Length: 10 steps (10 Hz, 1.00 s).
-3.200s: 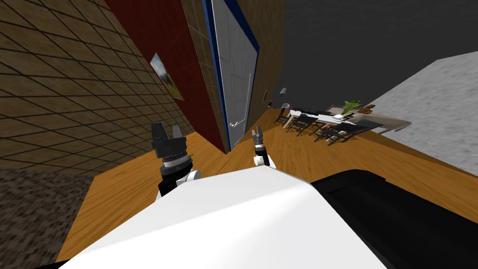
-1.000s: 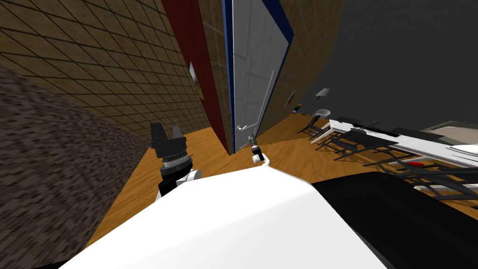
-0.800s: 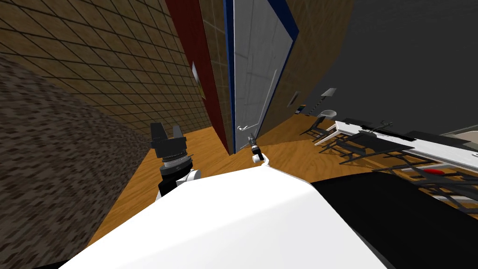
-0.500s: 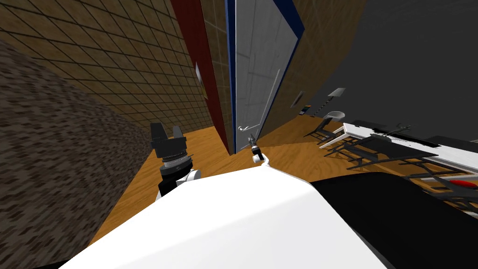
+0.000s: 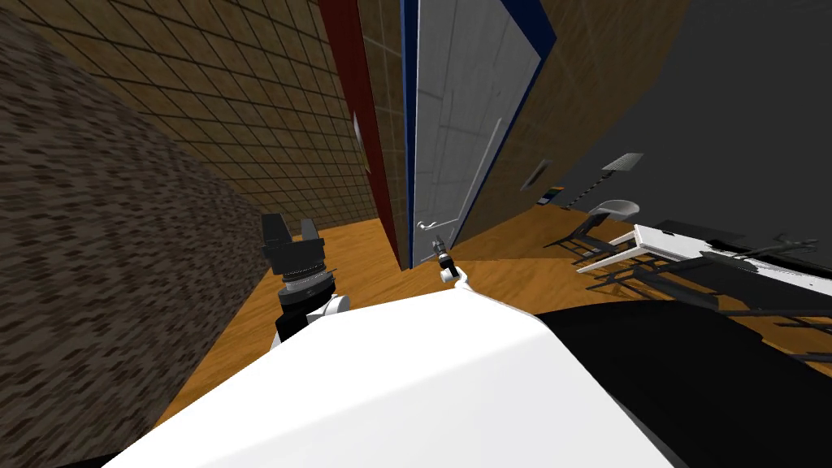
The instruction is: Pull the door open
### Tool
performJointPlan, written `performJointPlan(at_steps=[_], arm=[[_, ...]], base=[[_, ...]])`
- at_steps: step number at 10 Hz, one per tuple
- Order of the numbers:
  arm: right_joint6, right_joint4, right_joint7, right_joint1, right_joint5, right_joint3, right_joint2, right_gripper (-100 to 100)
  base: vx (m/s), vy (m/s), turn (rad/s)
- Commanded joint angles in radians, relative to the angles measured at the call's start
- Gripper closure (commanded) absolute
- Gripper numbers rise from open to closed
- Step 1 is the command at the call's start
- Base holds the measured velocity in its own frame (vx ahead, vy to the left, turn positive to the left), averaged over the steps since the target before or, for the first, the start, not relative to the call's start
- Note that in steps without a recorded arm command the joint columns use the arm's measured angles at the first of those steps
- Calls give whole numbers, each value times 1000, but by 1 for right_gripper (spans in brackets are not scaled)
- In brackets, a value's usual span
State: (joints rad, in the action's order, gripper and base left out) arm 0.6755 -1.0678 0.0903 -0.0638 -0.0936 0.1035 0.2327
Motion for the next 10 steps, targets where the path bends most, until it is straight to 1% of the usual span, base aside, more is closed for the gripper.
performJointPlan(at_steps=[1,4,8,9,10], arm=[[5,50,2,-19,-3,2,5,-100],[12,140,9,-57,-10,4,17,-100],[20,245,17,-102,-18,7,32,-100],[20,245,17,-102,-18,7,32,-100],[21,269,18,-113,-20,8,35,-100]], base=[[28,-121,224],[23,-112,170],[22,-95,169],[6,-64,28],[7,-58,70]])
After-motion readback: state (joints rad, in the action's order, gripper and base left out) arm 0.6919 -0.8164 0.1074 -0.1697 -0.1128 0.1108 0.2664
